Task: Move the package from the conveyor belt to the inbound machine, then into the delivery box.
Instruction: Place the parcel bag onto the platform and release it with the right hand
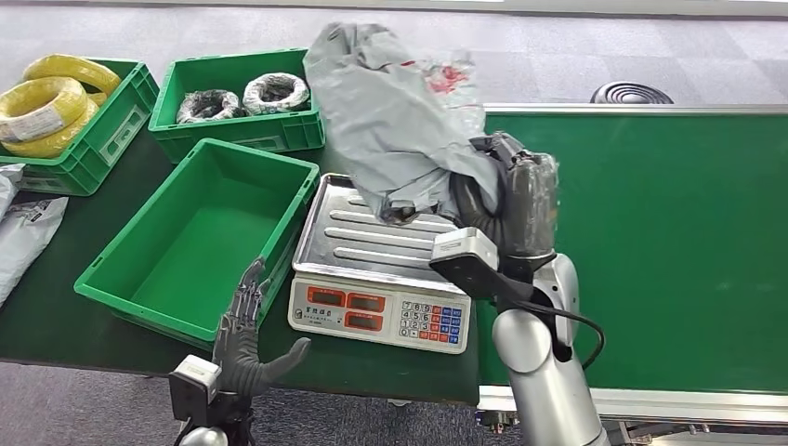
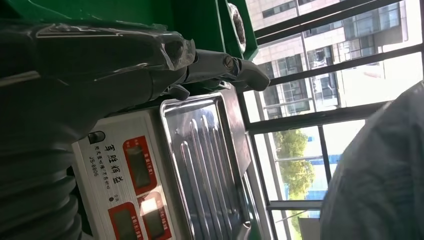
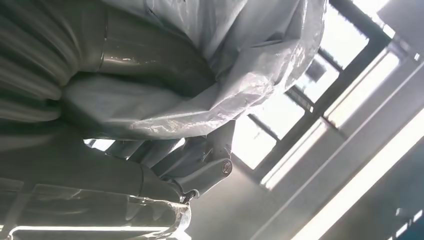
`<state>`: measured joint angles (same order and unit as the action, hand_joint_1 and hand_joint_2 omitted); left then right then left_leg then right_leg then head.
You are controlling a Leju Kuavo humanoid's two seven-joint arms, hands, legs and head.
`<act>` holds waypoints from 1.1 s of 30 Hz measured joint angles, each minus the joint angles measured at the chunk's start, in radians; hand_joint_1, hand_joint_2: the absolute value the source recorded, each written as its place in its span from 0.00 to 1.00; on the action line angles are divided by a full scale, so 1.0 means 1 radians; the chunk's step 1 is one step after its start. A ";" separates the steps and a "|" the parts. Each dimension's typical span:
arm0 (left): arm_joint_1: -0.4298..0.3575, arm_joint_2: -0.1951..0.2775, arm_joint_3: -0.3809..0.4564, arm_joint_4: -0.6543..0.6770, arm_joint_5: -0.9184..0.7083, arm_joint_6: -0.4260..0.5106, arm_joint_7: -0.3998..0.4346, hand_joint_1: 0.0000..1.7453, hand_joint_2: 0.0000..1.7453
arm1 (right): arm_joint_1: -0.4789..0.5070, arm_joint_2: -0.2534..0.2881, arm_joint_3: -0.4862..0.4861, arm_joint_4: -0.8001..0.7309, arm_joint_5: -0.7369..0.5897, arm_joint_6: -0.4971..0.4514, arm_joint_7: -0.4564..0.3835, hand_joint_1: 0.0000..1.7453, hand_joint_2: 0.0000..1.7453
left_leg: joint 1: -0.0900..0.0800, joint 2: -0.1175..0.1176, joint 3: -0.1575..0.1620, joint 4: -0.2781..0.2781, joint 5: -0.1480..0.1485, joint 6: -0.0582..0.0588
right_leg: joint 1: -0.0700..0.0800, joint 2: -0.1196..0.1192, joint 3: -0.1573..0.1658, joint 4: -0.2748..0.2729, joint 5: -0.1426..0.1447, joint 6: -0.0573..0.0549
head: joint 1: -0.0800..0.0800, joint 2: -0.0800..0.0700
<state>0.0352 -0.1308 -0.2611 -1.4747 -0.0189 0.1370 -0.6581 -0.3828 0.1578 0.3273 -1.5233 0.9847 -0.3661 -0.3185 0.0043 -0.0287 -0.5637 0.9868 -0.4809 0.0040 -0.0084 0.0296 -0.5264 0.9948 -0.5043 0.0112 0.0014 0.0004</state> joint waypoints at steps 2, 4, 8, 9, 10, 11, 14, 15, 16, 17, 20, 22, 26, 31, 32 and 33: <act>0.000 0.003 -0.004 0.004 0.005 0.003 -0.001 0.00 1.00 | -0.013 0.004 0.035 0.045 -0.015 -0.006 -0.004 1.00 1.00 | 0.000 0.000 0.000 0.000 0.000 0.000 | 0.000 0.000 0.000 0.000 0.000 0.000 | 0.000 0.000; 0.002 0.007 -0.008 0.007 0.011 0.009 -0.001 0.00 1.00 | -0.025 0.009 0.064 0.088 -0.032 -0.012 -0.007 1.00 1.00 | 0.000 0.000 -0.001 0.000 0.000 0.000 | 0.000 0.000 -0.001 0.000 0.000 0.000 | 0.000 0.000; 0.012 0.013 -0.014 0.008 0.019 0.019 -0.002 0.00 1.00 | -0.038 0.018 0.099 0.155 -0.047 -0.028 -0.005 1.00 1.00 | 0.000 0.000 -0.001 0.000 0.000 0.000 | 0.000 0.000 -0.001 0.000 0.000 0.000 | 0.000 0.000; 0.015 0.015 -0.015 0.008 0.021 0.022 -0.003 0.00 1.00 | -0.038 0.021 0.105 0.169 -0.049 -0.036 -0.003 0.94 1.00 | 0.000 0.000 -0.001 0.000 0.000 0.000 | 0.000 0.000 -0.001 0.000 0.000 0.000 | 0.000 0.000; 0.018 0.016 -0.016 0.008 0.023 0.024 -0.003 0.00 1.00 | -0.039 0.023 0.109 0.182 -0.052 -0.045 0.000 0.69 1.00 | 0.000 0.000 -0.001 0.000 0.000 0.000 | 0.000 0.000 -0.001 0.000 0.000 0.000 | 0.000 0.000; 0.020 0.017 -0.017 0.008 0.025 0.026 -0.003 0.00 1.00 | -0.039 0.026 0.111 0.195 -0.057 -0.051 0.002 0.43 1.00 | 0.000 0.000 -0.001 0.000 0.000 0.000 | 0.000 0.000 -0.001 0.000 0.000 0.000 | 0.000 0.000; 0.026 0.021 -0.020 0.008 0.033 0.037 -0.003 0.00 1.00 | -0.038 0.031 0.113 0.233 -0.088 -0.071 0.000 0.00 1.00 | 0.000 0.000 -0.001 0.000 0.000 0.000 | 0.000 0.000 -0.001 0.000 0.000 0.000 | 0.000 0.000; 0.029 0.022 -0.021 0.008 0.036 0.041 -0.003 0.00 1.00 | -0.037 0.032 0.112 0.245 -0.105 -0.079 -0.004 0.00 1.00 | 0.000 0.000 -0.001 0.000 0.000 0.000 | 0.000 0.000 -0.001 0.000 0.000 0.000 | 0.000 0.000; 0.033 0.024 -0.022 0.007 0.038 0.045 -0.002 0.00 1.00 | -0.035 0.034 0.111 0.257 -0.122 -0.086 -0.009 0.00 1.00 | 0.000 0.000 -0.001 0.000 0.000 0.000 | 0.000 0.000 -0.001 0.000 0.000 0.000 | 0.000 0.000; 0.036 0.025 -0.024 0.006 0.038 0.048 -0.002 0.00 1.00 | -0.033 0.036 0.109 0.270 -0.138 -0.093 -0.014 0.00 1.00 | 0.000 0.000 -0.001 0.000 0.000 0.000 | 0.000 0.000 -0.001 0.000 0.000 0.000 | 0.000 0.000; 0.045 0.030 -0.027 -0.002 0.039 0.059 -0.001 0.00 1.00 | -0.015 0.039 0.097 0.306 -0.181 -0.109 -0.035 0.00 1.00 | 0.000 0.000 -0.001 0.000 0.000 0.000 | 0.000 0.000 -0.001 0.000 0.000 0.000 | 0.000 0.000; 0.051 0.032 -0.028 -0.009 0.040 0.063 0.000 0.00 1.00 | 0.005 0.040 0.089 0.322 -0.208 -0.118 -0.053 0.00 1.00 | 0.000 0.000 -0.001 0.000 0.000 0.000 | 0.000 0.000 -0.001 0.000 0.000 0.000 | 0.000 0.000; 0.062 0.035 -0.029 -0.029 0.041 0.075 0.010 0.00 1.00 | 0.055 0.040 0.074 0.334 -0.251 -0.126 -0.075 0.00 1.00 | 0.000 0.000 -0.001 0.000 0.000 0.000 | 0.000 0.000 -0.001 -0.001 0.000 0.000 | 0.000 0.000; 0.076 0.035 -0.029 -0.058 0.033 0.078 0.024 0.00 1.00 | 0.122 0.038 0.059 0.317 -0.286 -0.133 -0.086 0.00 1.00 | 0.000 0.000 -0.001 0.000 0.000 0.000 | 0.000 0.000 -0.002 -0.001 0.000 0.000 | 0.000 0.000; 0.076 0.035 -0.029 -0.064 0.030 0.078 0.024 0.00 1.00 | 0.135 0.038 0.056 0.308 -0.301 -0.128 -0.092 0.00 1.00 | 0.000 0.000 -0.001 0.000 0.000 0.000 | 0.000 0.000 -0.002 -0.001 0.000 0.000 | 0.000 0.000; 0.076 0.035 -0.028 -0.069 0.025 0.079 0.024 0.00 1.00 | 0.147 0.037 0.053 0.297 -0.319 -0.121 -0.099 0.00 1.00 | 0.000 0.000 -0.001 0.000 0.000 0.000 | 0.000 0.000 -0.002 -0.001 0.000 0.000 | 0.000 0.000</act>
<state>0.1111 -0.0961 -0.2895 -1.5439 0.0061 0.2163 -0.6337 -0.2357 0.1947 0.3805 -1.2263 0.6656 -0.4872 -0.4180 0.0040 -0.0288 -0.5646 0.9868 -0.4813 0.0041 -0.0087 0.0295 -0.5279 0.9942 -0.5044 0.0113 0.0015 0.0004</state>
